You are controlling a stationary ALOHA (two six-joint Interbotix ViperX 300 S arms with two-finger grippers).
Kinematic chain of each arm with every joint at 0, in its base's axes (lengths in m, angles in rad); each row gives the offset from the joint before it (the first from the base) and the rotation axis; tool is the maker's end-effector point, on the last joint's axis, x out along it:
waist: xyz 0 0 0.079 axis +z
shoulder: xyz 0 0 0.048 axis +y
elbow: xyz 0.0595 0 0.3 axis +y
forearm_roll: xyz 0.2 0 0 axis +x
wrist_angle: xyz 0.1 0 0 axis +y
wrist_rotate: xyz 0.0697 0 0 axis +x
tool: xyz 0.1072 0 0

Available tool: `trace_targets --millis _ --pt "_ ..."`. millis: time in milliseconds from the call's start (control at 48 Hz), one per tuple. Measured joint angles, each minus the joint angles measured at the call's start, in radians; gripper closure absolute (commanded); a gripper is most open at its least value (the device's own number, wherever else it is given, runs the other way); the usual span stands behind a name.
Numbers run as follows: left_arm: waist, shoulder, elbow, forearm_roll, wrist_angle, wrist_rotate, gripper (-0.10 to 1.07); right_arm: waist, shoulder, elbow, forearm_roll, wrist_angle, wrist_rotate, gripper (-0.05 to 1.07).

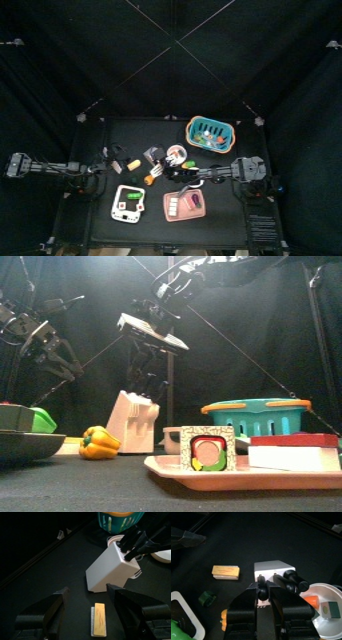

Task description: Grab cleaver

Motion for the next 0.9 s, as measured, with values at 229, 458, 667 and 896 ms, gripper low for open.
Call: trace_targets --millis 229,458,667,896 --pt "0.000 0.000 0.003 -0.002 0.000 0.000 0.02 0.005 0.000 0.000 0.000 0.017 -0.002 0.58" --pt "0.000 0.000 0.005 -0.002 0.000 0.000 0.02 0.015 -0.002 0.000 0.002 0.032 0.000 0.58" --pt "0.000 0.000 0.005 0.000 0.000 0.000 0.02 0.018 -0.006 0.000 0.002 0.035 0.000 0.58" --pt "0.000 0.000 0.008 0.000 0.000 0.000 0.02 0.021 -0.015 -0.006 0.000 0.038 0.000 0.58"
